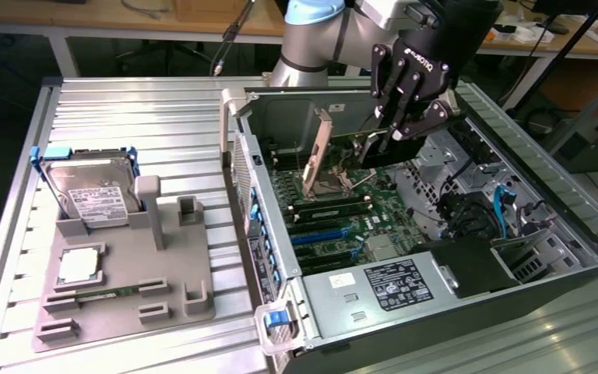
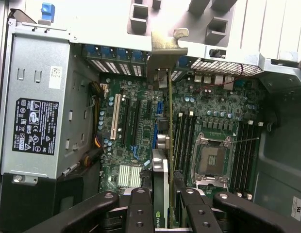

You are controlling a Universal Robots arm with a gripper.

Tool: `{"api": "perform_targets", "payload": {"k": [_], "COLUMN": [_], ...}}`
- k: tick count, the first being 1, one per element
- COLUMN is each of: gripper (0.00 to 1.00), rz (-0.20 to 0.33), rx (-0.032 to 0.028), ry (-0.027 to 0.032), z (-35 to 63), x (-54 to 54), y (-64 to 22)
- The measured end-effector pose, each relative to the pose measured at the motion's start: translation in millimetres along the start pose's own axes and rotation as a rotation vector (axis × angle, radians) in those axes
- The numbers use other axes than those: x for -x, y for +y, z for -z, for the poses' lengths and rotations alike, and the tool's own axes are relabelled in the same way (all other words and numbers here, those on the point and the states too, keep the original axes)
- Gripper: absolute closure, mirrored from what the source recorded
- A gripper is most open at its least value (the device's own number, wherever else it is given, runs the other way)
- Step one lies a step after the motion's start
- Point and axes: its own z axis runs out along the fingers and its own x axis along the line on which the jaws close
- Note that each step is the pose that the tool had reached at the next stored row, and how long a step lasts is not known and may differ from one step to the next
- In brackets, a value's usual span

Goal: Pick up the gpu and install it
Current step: 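Insert the gpu into the slot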

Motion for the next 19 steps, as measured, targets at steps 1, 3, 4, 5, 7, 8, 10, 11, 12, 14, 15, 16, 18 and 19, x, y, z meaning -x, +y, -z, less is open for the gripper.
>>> {"api": "perform_targets", "payload": {"k": [1,3,4,5,7,8,10,11,12,14,15,16,18,19], "gripper": [0.73,0.73,0.73,0.73,0.73,0.73,0.73,0.73,0.73,0.73,0.73,0.73,0.73,0.73], "rz": [0.0,0.0,0.0,-0.001,-0.025,-0.036,-0.058,-0.07,-0.081,-0.099,-0.107,-0.123,-0.135,-0.135], "rx": [-0.0004,-0.0034,-0.0084,-0.0107,-0.0116,-0.0117,-0.0118,-0.0119,-0.0121,-0.0122,-0.0123,-0.0124,-0.0124,-0.0125], "ry": [0.0,0.0006,0.001,0.0014,0.0006,0.0002,-0.0006,-0.001,-0.0015,-0.002,-0.0024,-0.0029,-0.0032,-0.0032], "z": [-0.2,-1.1,-2.9,-5.0,-7.7,-8.4,-9.4,-9.9,-10.5,-11.0,-11.2,-11.6,-11.7,-11.8], "x": [0.0,0.0,0.0,-0.1,-0.1,-0.1,-0.1,-0.1,-0.1,-0.1,-0.1,-0.1,-0.1,-0.1], "y": [-0.1,-0.1,-0.1,-0.3,-0.3,-0.4,-0.4,-0.4,-0.4,-0.5,-0.5,-0.5,-0.5,-0.5]}}
